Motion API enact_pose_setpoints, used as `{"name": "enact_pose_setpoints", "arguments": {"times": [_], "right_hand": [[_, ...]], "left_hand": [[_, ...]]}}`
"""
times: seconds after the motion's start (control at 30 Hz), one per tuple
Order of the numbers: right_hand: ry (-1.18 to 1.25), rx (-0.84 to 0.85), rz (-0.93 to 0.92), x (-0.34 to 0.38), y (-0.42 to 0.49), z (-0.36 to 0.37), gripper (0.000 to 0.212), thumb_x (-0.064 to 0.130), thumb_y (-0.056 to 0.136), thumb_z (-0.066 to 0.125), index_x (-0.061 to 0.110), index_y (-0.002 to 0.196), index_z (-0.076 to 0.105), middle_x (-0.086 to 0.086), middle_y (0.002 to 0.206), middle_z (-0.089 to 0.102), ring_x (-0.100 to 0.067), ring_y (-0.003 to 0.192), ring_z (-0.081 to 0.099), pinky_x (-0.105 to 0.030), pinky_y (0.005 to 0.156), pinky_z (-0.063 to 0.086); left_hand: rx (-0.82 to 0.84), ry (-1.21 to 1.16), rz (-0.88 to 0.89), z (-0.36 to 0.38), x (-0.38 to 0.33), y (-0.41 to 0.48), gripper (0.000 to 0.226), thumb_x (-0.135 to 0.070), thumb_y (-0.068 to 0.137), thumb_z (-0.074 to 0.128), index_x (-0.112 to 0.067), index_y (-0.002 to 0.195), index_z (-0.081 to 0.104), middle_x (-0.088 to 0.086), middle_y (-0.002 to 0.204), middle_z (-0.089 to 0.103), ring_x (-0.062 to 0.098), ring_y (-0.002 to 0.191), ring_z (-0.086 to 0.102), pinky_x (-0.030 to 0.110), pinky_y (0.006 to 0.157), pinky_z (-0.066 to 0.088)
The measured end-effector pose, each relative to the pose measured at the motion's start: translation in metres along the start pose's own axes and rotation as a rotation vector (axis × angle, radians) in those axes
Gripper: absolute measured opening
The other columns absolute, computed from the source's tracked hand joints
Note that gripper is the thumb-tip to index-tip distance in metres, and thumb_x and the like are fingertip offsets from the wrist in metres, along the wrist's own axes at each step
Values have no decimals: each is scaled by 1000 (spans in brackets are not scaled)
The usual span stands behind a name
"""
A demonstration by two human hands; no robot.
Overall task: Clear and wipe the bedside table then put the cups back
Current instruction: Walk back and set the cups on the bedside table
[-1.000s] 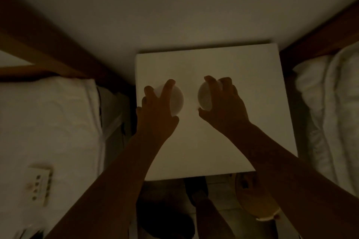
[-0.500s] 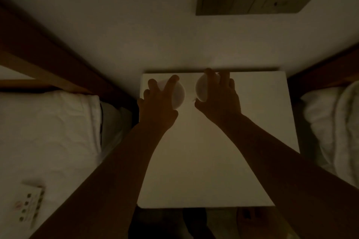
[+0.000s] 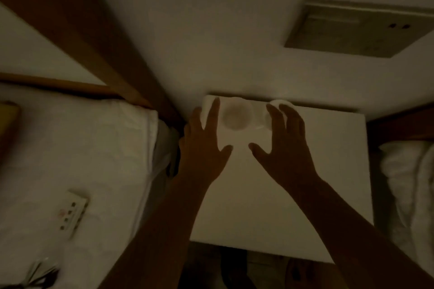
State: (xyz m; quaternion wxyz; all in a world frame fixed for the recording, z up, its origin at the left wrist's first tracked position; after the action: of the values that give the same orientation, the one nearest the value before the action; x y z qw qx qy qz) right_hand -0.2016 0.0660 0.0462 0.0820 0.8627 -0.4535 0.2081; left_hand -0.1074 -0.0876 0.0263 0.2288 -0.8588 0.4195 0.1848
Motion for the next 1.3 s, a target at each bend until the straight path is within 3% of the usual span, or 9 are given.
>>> {"name": "enact_pose_setpoints", "arguments": {"times": [0.13, 0.3, 0.5, 0.63, 0.83, 0.97, 1.13, 1.3], "right_hand": [[111, 111, -84, 58, -28, 25, 85, 46, 80, 65, 21, 150, 22, -9, 152, 23, -28, 141, 26, -41, 99, 46], [246, 326, -220, 144, -57, 88, 81, 32, 85, 71, 22, 150, 24, -4, 149, 32, -20, 137, 33, -29, 106, 36], [292, 595, -344, 241, -94, 175, 80, 34, 86, 69, 23, 150, 23, -3, 147, 33, -19, 133, 38, -31, 106, 38], [306, 732, -369, 291, -113, 222, 76, 35, 85, 70, 23, 147, 27, -5, 141, 38, -18, 124, 45, -28, 94, 41], [205, 694, -387, 349, -112, 266, 74, 30, 80, 76, 19, 141, 35, -9, 126, 44, -20, 108, 50, -28, 82, 44], [6, 616, -368, 364, -103, 278, 80, 39, 75, 79, 16, 139, 36, -14, 126, 44, -34, 113, 50, -42, 86, 48], [-147, 538, -367, 372, -111, 286, 84, 41, 75, 79, 14, 139, 33, -18, 129, 43, -36, 118, 44, -45, 88, 46], [-124, 567, -296, 370, -112, 289, 89, 41, 69, 84, 9, 136, 34, -19, 128, 44, -36, 116, 47, -47, 94, 47]], "left_hand": [[-24, -126, -150, -15, 53, -55, 89, -45, 86, 62, -41, 151, 1, 2, 160, 14, 27, 145, 19, 53, 115, 26], [-94, -269, -310, -27, 133, -137, 78, -36, 88, 60, -46, 147, 10, -5, 148, 30, 21, 128, 40, 49, 102, 44], [-171, -272, -609, -29, 244, -229, 77, -41, 86, 60, -42, 147, 13, -7, 147, 33, 18, 128, 38, 44, 103, 43], [-250, -269, -727, -31, 294, -280, 64, -34, 87, 63, -32, 144, 33, -4, 142, 42, 18, 127, 42, 39, 105, 42], [-421, -315, -946, -25, 334, -333, 47, -27, 86, 66, -17, 131, 54, 3, 129, 56, 23, 119, 51, 32, 103, 41], [-603, -386, -1004, -36, 352, -345, 41, -21, 81, 73, -15, 117, 56, 2, 113, 54, 22, 107, 52, 27, 90, 41], [-533, -331, -941, -46, 377, -332, 50, -28, 80, 71, -12, 123, 50, 5, 123, 51, 25, 112, 48, 41, 92, 46], [-517, -249, -829, -50, 387, -318, 66, -30, 78, 73, -17, 137, 45, 3, 134, 48, 28, 113, 46, 42, 91, 43]]}}
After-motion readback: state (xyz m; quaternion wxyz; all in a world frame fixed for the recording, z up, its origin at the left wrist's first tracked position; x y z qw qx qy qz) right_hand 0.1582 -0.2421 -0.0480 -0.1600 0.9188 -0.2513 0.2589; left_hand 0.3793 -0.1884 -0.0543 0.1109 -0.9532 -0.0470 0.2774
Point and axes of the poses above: each hand's wrist, its own y-axis towards the middle knuckle, its own z-axis out of the palm, x = y × z, the point moved 5 cm from there along y, towards the middle knuckle
